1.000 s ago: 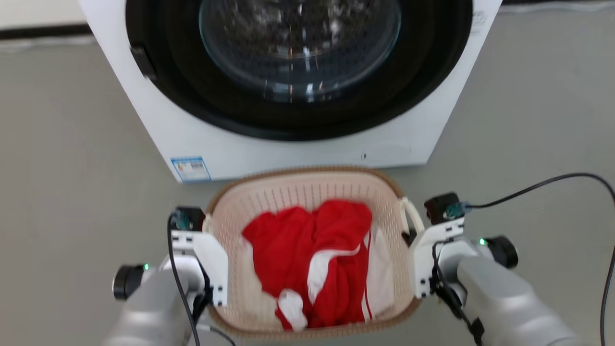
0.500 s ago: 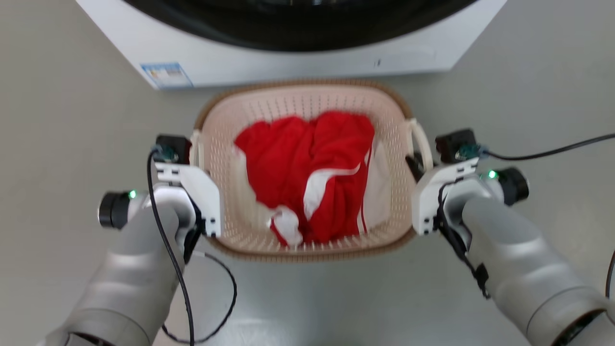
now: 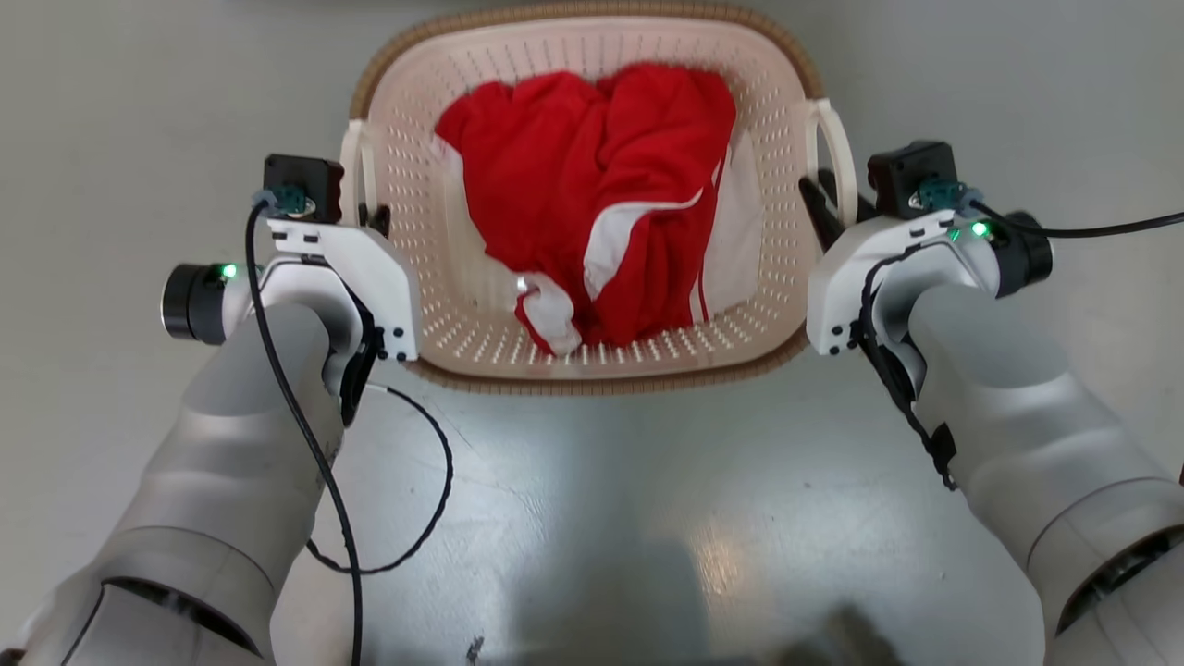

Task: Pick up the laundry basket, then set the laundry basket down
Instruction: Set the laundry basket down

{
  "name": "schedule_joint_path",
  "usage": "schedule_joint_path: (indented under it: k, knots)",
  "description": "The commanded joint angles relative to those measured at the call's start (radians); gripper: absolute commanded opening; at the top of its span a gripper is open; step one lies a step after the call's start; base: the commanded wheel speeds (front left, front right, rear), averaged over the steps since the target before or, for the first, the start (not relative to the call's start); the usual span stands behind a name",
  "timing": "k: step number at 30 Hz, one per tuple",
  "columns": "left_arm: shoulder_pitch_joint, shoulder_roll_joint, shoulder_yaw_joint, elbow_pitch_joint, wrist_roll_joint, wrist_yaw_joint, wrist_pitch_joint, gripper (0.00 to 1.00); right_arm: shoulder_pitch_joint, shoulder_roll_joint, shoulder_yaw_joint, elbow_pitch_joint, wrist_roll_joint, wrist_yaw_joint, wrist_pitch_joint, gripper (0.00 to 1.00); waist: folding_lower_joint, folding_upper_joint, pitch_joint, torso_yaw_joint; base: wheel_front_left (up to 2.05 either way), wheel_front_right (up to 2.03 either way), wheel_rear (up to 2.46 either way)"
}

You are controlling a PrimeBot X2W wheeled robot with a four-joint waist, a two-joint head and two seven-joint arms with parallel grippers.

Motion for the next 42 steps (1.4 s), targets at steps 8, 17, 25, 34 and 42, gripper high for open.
schedule_joint_path:
  k: [8, 17, 25, 34, 42]
  knots:
    - [-0.078, 0.039, 0.018, -0.011, 0.007, 0.011, -0.084, 0.00, 0.000, 0.020, -0.056, 0.001, -0.119, 0.017, -0.034, 0.00, 0.0000, 0.0000, 0.086, -0.006, 0.00, 0.00, 0.00]
    - [-0.107, 0.035, 0.015, -0.003, 0.007, 0.008, -0.106, 0.00, -0.009, 0.020, -0.174, 0.001, -0.236, 0.017, -0.040, 0.00, 0.0000, 0.0000, 0.124, 0.001, 0.00, 0.00, 0.00]
    - [-0.117, 0.035, 0.010, 0.006, 0.005, 0.004, -0.113, 0.00, 0.002, 0.022, -0.267, 0.001, -0.322, 0.017, -0.042, 0.00, 0.0000, 0.0000, 0.142, 0.000, 0.00, 0.00, 0.00]
    - [-0.117, 0.026, -0.001, 0.013, 0.002, 0.001, -0.102, 0.00, 0.010, 0.023, -0.303, 0.001, -0.350, 0.017, -0.043, 0.00, 0.0000, 0.0000, 0.148, 0.004, 0.00, 0.00, 0.00]
    - [-0.120, 0.022, -0.008, 0.017, -0.002, 0.002, -0.099, 0.00, 0.019, 0.023, -0.309, -0.011, -0.350, 0.017, -0.036, 0.00, 0.0000, 0.0000, 0.152, 0.004, 0.00, 0.00, 0.00]
